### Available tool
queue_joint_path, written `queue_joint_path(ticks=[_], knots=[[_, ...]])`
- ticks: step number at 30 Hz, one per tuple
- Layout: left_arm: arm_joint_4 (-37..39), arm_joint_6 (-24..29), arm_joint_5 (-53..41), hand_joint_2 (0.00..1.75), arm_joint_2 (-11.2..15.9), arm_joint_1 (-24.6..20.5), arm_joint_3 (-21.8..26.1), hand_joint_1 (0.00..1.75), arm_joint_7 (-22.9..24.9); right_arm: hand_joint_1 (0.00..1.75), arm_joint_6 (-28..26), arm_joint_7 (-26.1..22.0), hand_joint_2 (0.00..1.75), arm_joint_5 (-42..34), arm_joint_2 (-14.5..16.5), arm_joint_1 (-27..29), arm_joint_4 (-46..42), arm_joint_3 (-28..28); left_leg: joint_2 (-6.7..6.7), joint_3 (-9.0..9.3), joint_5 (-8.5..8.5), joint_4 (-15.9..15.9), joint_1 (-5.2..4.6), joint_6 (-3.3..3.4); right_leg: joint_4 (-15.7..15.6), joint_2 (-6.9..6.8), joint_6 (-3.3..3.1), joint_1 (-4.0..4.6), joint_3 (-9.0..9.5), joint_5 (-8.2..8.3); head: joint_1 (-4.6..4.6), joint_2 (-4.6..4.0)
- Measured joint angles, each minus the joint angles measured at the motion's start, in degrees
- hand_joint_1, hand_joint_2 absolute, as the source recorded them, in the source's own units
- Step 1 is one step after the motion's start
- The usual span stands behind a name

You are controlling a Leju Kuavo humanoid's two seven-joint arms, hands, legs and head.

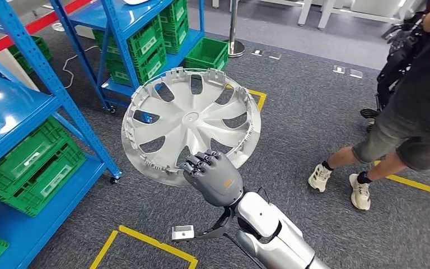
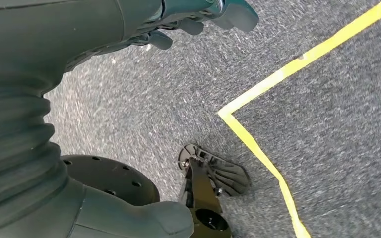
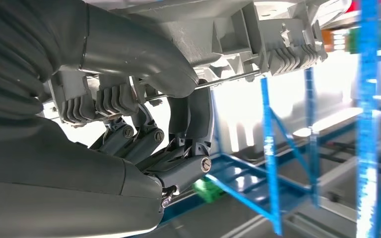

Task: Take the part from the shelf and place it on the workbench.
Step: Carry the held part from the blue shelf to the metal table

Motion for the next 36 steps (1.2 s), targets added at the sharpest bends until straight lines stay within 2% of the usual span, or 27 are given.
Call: queue_joint_path(ticks=[1, 2, 3, 5, 6, 7, 9, 10, 12, 14, 15, 16, 17, 18, 19, 21, 22, 23, 25, 26, 27, 29, 31, 32, 33, 34, 36], knots=[[0.0, -0.1, -0.1, 1.75, 0.0, 0.0, 0.0, 0.0, 0.1, 1.75, 0.1, 0.2, 1.75, 0.1, 0.0, 0.1, 0.0, 0.0, 0.91, -0.06, -0.09, 0.1, -0.02, 0.0, 2.1, -0.26, 0.11, -0.04, -0.84, -0.51, 0.02, 0.0], [0.0, -0.1, -0.1, 1.75, 0.0, 0.1, 0.0, 0.0, 0.1, 1.75, 0.2, 0.3, 1.75, 0.1, 0.0, 0.2, 0.1, 0.0, 1.77, -0.1, -0.2, 0.2, -0.01, -0.06, 1.9, -0.47, 0.17, -0.09, -0.55, 0.01, 0.02, 0.0], [0.0, 0.0, -0.2, 1.75, 0.0, 0.0, 0.1, 0.0, 0.1, 1.75, 0.2, 0.3, 1.75, 0.2, 0.0, 0.2, 0.1, 0.0, 2.62, -0.09, -0.36, 0.4, 0.01, -0.18, -0.7, -0.94, 0.19, -0.12, 1.04, 1.42, 0.03, 0.0], [0.0, 0.0, -0.2, 1.75, 0.0, 0.0, 0.1, 0.0, -0.1, 1.75, 0.3, 0.3, 1.75, 0.2, -0.1, 0.3, 0.2, 0.0, 4.06, -0.08, -0.89, 0.9, -0.14, -0.69, -8.4, -3.23, 0.0, -0.04, 5.4, 4.14, 0.02, 0.0], [0.0, 0.0, -0.3, 1.75, 0.0, -0.1, 0.1, 0.0, -0.3, 1.75, 0.3, 0.3, 1.75, 0.2, -0.1, 0.3, 0.2, 0.0, 4.62, -0.15, -1.2, 1.1, -0.29, -1.03, -11.0, -4.14, -0.37, 0.06, 6.81, 4.8, -0.02, 0.0], [0.0, 0.0, -0.3, 1.75, 0.0, -0.1, 0.1, 0.0, -0.4, 1.75, 0.3, 0.3, 1.75, 0.2, -0.1, 0.3, 0.2, 0.0, 5.08, -0.13, -1.45, 1.3, -0.47, -1.38, -12.0, -4.61, -0.8, 0.2, 7.33, 4.9, -0.09, 0.0], [-0.1, 0.0, -0.3, 1.75, 0.0, -0.3, 0.1, 0.0, -0.8, 1.75, 0.3, 0.3, 1.75, 0.2, -0.1, 0.3, 0.3, 0.0, 6.04, 0.25, -1.7, 1.1, -0.61, -2.02, -12.1, -3.62, -1.75, 0.31, 7.11, 4.88, -0.24, 0.0], [-0.1, 0.0, -0.3, 1.75, 0.1, -0.4, 0.1, 0.0, -0.9, 1.75, 0.3, 0.3, 1.75, 0.1, -0.2, 0.3, 0.4, 0.0, 5.99, 0.49, -1.87, 1.2, -0.52, -2.39, -12.2, -3.02, -2.11, 0.22, 7.09, 5.01, -0.28, 0.0], [-0.1, 0.0, -0.3, 1.75, 0.1, -0.5, 0.1, 0.0, -1.1, 1.75, 0.3, 0.3, 1.75, 0.1, -0.2, 0.2, 0.5, 0.0, 3.47, -0.24, -3.72, 3.5, -0.29, -3.01, -12.5, -1.81, -2.86, -0.07, 7.04, 5.38, -0.42, 0.0], [-0.1, -0.1, -0.2, 1.75, 0.1, -0.5, 0.2, 0.0, -1.2, 1.75, 0.3, 0.3, 1.75, 0.0, -0.2, 0.2, 0.7, 0.0, 0.2, -3.21, -7.49, 10.1, -0.17, -3.24, -12.6, -0.57, -3.29, -0.12, 6.9, 5.58, -0.58, 0.0], [0.0, -0.1, -0.2, 1.75, 0.1, -0.4, 0.2, 0.0, -1.2, 1.75, 0.3, 0.3, 1.75, -0.1, -0.2, 0.2, 0.8, 0.0, -0.41, -5.03, -9.07, 13.9, -0.16, -3.22, -12.6, 0.16, -3.41, -0.06, 6.79, 5.64, -0.62, 0.0], [0.0, -0.2, -0.2, 1.75, 0.1, -0.3, 0.2, 0.0, -1.3, 1.75, 0.3, 0.4, 1.75, -0.1, -0.2, 0.2, 0.9, 0.0, -0.62, -6.29, -9.65, 16.4, -0.16, -3.15, -12.6, 0.97, -3.46, 0.0, 6.71, 5.7, -0.62, 0.0], [0.0, -0.2, -0.1, 1.75, 0.2, -0.3, 0.2, 0.0, -1.3, 1.75, 0.3, 0.4, 1.75, -0.2, -0.2, 0.3, 1.0, 0.0, -0.72, -6.67, -9.13, 16.9, -0.16, -3.02, -12.6, 1.84, -3.46, 0.03, 6.65, 5.78, -0.62, 0.0], [0.0, -0.3, -0.1, 1.75, 0.2, -0.2, 0.3, 0.0, -1.3, 1.75, 0.3, 0.4, 1.75, -0.3, -0.2, 0.4, 1.0, 0.0, -0.92, -6.0, -7.56, 15.3, -0.16, -2.83, -12.6, 2.72, -3.39, 0.05, 6.63, 5.88, -0.63, 0.0], [0.0, -0.4, -0.1, 1.75, 0.2, -0.2, 0.3, 0.0, -1.3, 1.75, 0.2, 0.5, 1.75, -0.3, -0.2, 0.5, 1.0, 0.0, -1.66, -4.42, -5.34, 11.7, -0.16, -2.58, -12.6, 3.6, -3.26, 0.03, 6.62, 6.0, -0.63, 0.0], [0.0, -0.5, -0.1, 1.75, 0.3, -0.2, 0.3, 0.0, -1.4, 1.75, 0.2, 0.5, 1.75, -0.3, -0.2, 0.6, 1.0, 0.0, -5.0, -1.27, -2.27, 4.3, -0.07, -2.04, -12.5, 5.14, -2.78, -0.02, 6.41, 6.29, -0.62, -0.01], [0.0, -0.6, 0.0, 1.75, 0.3, -0.2, 0.4, 0.0, -1.4, 1.75, 0.1, 0.5, 1.75, -0.3, -0.2, 0.5, 1.0, 0.0, -6.25, -0.41, -1.66, 2.2, -0.11, -1.86, -12.5, 5.82, -2.43, -0.13, 6.22, 6.5, -0.61, -0.01], [0.0, -0.6, 0.0, 1.75, 0.3, -0.2, 0.4, 0.0, -1.4, 1.75, 0.1, 0.5, 1.75, -0.3, -0.2, 0.5, 1.0, 0.0, -6.83, -0.16, -1.66, 1.3, -0.21, -1.67, -12.6, 6.52, -2.01, -0.26, 6.01, 6.74, -0.62, -0.01], [0.0, -0.6, 0.2, 1.75, 0.3, -0.2, 0.4, 0.0, -1.4, 1.75, 0.0, 0.5, 1.75, -0.4, -0.2, 0.7, 1.0, 0.0, -5.36, 0.15, -1.25, 0.9, -0.33, -1.1, -12.9, 7.68, -1.12, -0.52, 5.65, 7.27, -0.62, 0.0], [0.0, -0.6, 0.2, 1.75, 0.2, -0.3, 0.5, 0.0, -1.4, 1.75, 0.0, 0.4, 1.75, -0.4, -0.2, 0.9, 1.0, 0.0, -4.57, 0.35, -0.92, 0.5, -0.27, -0.68, -12.6, 6.95, -0.84, -0.41, 5.35, 7.11, -0.57, -0.01], [0.0, -0.6, 0.3, 1.75, 0.2, -0.3, 0.5, 0.0, -1.4, 1.75, 0.0, 0.4, 1.75, -0.4, -0.2, 0.9, 1.0, 0.0, -3.69, 0.52, -0.55, 0.1, -0.17, -0.31, -11.4, 5.38, -0.63, -0.22, 4.63, 6.28, -0.44, -0.01], [0.0, -0.6, 0.4, 1.75, 0.1, -0.3, 0.6, 0.0, -1.2, 1.75, 0.0, 0.3, 1.75, -0.5, -0.2, 0.8, 1.0, 0.1, -1.8, 0.46, -0.21, -0.3, -0.21, 0.13, -5.3, 1.44, -0.35, 0.13, 1.79, 2.72, -0.23, -0.01], [0.0, -0.5, 0.6, 1.75, 0.1, -0.1, 0.6, 0.0, -1.0, 1.75, 0.1, 0.2, 1.75, -0.7, -0.2, 0.5, 1.2, 0.1, 0.22, 0.27, -0.29, -0.1, -0.33, 0.26, 1.3, -0.02, 0.01, 0.06, -1.08, -0.21, -0.19, 0.0], [0.0, -0.3, 0.7, 1.75, 0.1, 0.0, 0.7, 0.0, -0.8, 1.75, 0.2, 0.2, 1.75, -0.8, -0.2, 0.4, 1.4, 0.1, 1.14, 0.22, -0.36, 0.0, -0.34, 0.25, 2.3, -0.29, 0.13, 0.0, -1.31, -0.29, -0.18, 0.0], [0.0, -0.2, 0.8, 1.75, 0.1, -0.1, 0.7, 0.0, -0.7, 1.75, 0.2, 0.0, 1.75, -1.0, -0.2, 0.3, 1.6, 0.1, 2.02, 0.2, -0.46, 0.0, -0.32, 0.17, 1.1, -0.58, 0.21, -0.08, -0.33, 0.59, -0.18, 0.0], [0.0, -0.1, 1.0, 1.75, 0.1, -0.1, 0.7, 0.0, -0.6, 1.75, 0.3, -0.2, 1.75, -1.1, -0.2, 0.1, 1.9, 0.1, 2.83, 0.21, -0.62, 0.2, -0.29, 0.01, -2.3, -1.21, 0.25, -0.15, 1.76, 2.09, -0.17, 0.0], [0.0, 0.0, 1.1, 1.75, 0.0, -0.2, 0.7, 0.0, -0.4, 1.75, 0.3, -0.6, 1.75, -1.3, -0.2, -0.2, 2.3, 0.1, 4.11, 0.22, -1.02, 0.6, -0.37, -0.42, -9.7, -3.44, 0.05, -0.09, 5.93, 4.23, -0.2, 0.0]])
